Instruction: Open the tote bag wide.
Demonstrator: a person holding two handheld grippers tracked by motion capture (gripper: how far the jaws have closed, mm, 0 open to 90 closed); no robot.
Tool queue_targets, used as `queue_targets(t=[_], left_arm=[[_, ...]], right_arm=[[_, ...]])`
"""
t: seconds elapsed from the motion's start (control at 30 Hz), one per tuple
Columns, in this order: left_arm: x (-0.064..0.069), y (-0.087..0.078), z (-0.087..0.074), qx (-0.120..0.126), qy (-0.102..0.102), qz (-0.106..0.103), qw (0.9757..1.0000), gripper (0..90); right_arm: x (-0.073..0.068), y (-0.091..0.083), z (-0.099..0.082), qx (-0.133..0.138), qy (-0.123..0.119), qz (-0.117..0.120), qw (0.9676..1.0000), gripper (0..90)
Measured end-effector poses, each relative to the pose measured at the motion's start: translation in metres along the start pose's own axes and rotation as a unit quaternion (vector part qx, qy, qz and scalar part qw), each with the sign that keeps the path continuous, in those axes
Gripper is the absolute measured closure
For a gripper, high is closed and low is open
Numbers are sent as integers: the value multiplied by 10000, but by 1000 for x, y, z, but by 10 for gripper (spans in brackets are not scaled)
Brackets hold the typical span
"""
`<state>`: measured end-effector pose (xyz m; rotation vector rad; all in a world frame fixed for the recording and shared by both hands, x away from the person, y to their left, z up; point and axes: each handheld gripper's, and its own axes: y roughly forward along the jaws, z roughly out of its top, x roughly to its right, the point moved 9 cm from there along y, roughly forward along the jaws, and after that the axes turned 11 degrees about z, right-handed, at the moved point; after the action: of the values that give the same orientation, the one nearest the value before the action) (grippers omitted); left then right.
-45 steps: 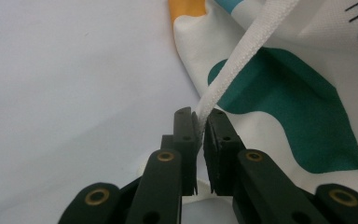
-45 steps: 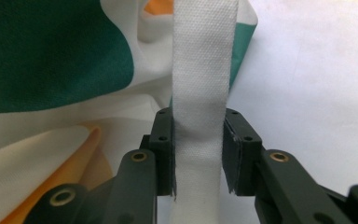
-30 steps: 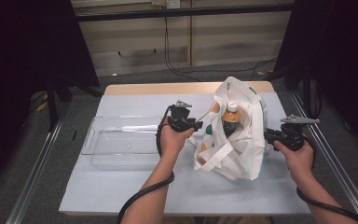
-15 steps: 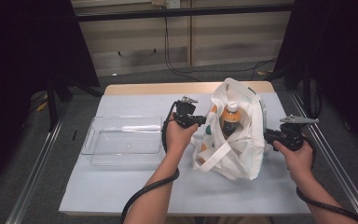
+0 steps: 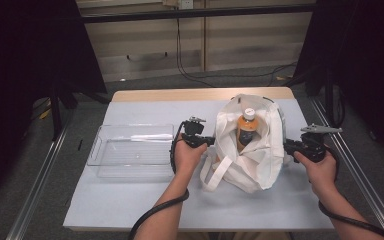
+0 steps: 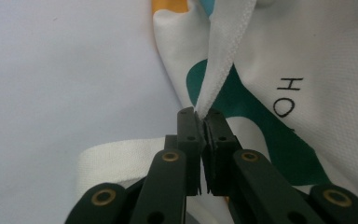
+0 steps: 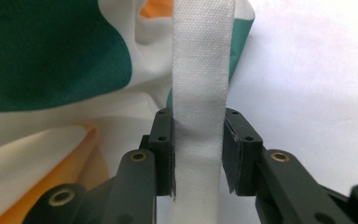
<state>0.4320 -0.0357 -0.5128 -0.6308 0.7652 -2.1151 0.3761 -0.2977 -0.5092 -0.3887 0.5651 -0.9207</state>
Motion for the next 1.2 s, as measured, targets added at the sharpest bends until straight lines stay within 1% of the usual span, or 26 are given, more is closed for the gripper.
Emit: queue_targets(t=[0.07,0.1,0.17,0.2,0.23,0.3,0.33,0.37,0.4,0.43,0.53,0.57,0.6,0.63,0.67,0.7,0.73,0.77,0.8,0.87,0.9,0.93,0.97,1.0,1.03,1.2], left_arm=[[2,-1,2,1,47,-14,10000,866],[2,-1,2,-10,85,-15,10000,866],[3,-1,3,-8,100,-18,9999,866],[4,-1,4,17,71,-32,10000,866],[4,-1,3,-3,104,-41,9999,866],[5,-1,4,26,83,-61,9999,866],[5,-1,4,24,86,-58,9999,867],[5,-2,4,5,108,-51,9999,867],[5,-2,5,27,93,-50,9999,867],[5,-2,5,32,99,-45,9999,867],[6,-2,6,64,65,-19,10000,868],[5,-3,6,67,69,-8,10000,869],[5,-3,6,56,84,-22,9999,869],[5,-3,6,65,99,-32,9999,870],[5,-3,6,63,103,-29,9999,871],[5,-3,6,63,103,-29,9999,871],[4,-4,5,46,110,-35,9999,872],[4,-4,5,60,67,-45,9999,872],[3,-4,5,51,72,-35,10000,872],[3,-4,6,76,34,-48,10000,872],[3,-4,6,98,-3,-48,9999,872],[2,-5,6,87,9,-34,10000,872],[1,-5,5,74,38,-33,10000,872],[1,-5,5,76,28,-52,10000,872],[1,-5,5,99,-2,-51,9999,872],[0,-5,4,98,-35,-43,9999,872]], right_arm=[[0,-1,3,5,1,-4,10000,635],[0,-2,5,2,10,-39,10000,589],[0,-3,9,47,-2,-81,10000,568],[0,-5,12,86,-2,-93,9999,534],[1,-8,19,134,12,-156,9998,486],[1,-8,22,144,-10,-148,9998,472],[2,-11,28,176,-38,-206,9996,460],[2,-11,28,176,-38,-206,9996,460],[1,-13,36,231,-50,-204,9995,461],[1,-13,36,231,-50,-204,9995,461],[0,-16,44,321,-79,-227,9992,486],[-1,-16,47,367,-45,-184,9991,520],[-1,-17,49,415,-31,-179,9990,527],[-1,-17,51,465,35,-151,9988,563],[-5,-17,54,518,52,-15,9986,645],[-5,-17,54,518,52,-15,9986,645],[-7,-15,55,473,-22,-6,9989,700],[-7,-15,55,473,-22,-6,9989,700],[-7,-14,54,431,-35,-19,9991,716],[-7,-12,51,398,-24,-56,9992,775],[-6,-12,50,434,16,-62,9990,779],[-6,-11,49,443,45,-59,9990,784],[-5,-10,47,400,54,-70,9992,788],[-2,-8,40,326,70,-75,9994,797],[-2,-8,40,326,70,-75,9994,797],[4,-3,26,239,223,-74,9994,803]])
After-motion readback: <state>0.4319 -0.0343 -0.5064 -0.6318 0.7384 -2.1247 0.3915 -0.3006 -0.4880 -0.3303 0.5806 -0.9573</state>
